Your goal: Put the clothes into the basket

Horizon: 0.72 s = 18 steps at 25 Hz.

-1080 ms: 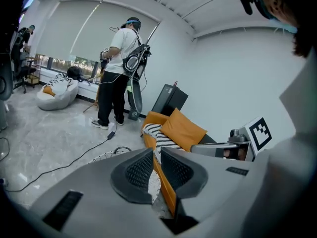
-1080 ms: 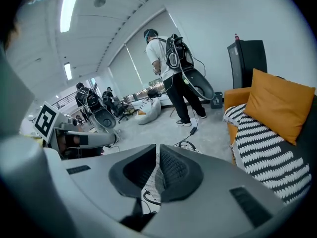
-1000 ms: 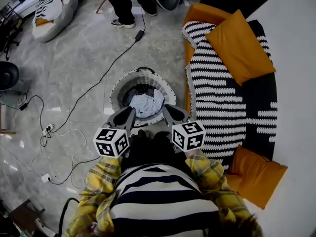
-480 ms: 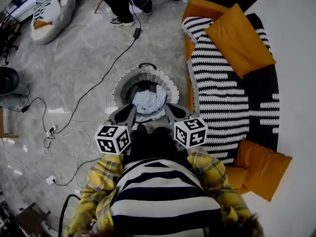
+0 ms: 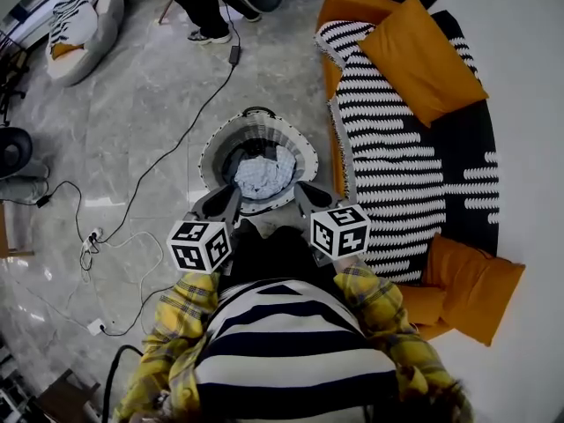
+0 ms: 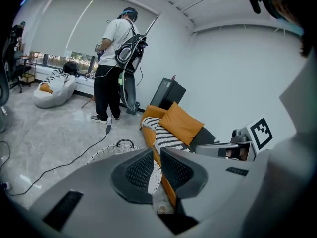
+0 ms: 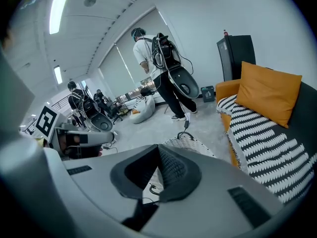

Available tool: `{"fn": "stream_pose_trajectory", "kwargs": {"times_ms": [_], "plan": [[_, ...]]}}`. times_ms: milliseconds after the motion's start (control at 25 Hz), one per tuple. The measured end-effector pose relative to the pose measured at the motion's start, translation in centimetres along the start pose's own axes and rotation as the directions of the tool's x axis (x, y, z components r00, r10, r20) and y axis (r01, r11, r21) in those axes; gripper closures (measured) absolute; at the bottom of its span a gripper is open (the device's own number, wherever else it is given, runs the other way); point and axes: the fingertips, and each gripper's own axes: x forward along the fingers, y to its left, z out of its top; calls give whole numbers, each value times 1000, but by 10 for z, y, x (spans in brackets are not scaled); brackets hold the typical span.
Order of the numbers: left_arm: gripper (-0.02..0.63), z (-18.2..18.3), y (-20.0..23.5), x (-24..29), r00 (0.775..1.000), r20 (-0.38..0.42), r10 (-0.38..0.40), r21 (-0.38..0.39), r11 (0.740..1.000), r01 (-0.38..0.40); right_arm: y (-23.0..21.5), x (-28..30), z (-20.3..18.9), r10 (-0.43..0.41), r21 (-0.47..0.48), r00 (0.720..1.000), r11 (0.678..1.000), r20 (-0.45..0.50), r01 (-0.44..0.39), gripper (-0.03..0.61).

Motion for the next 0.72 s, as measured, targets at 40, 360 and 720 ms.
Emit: {"fn": "stream_pose_trajectory", "kwargs": {"times_ms": [40, 360, 720], "plan": [[557, 0, 0, 0, 1000, -1, -1, 0, 1000, 1, 0, 0, 0, -2, 0, 1000, 1000, -1, 2, 552], [557, -2, 1, -4, 1000, 1, -23, 1, 1000, 23, 2, 2, -1, -3, -6, 1000, 1000, -14, 3, 552], [557, -5, 16, -11, 1000, 2, -6, -31, 1000, 7, 10, 14, -5, 12, -30, 999, 999, -50, -13, 552]]}}
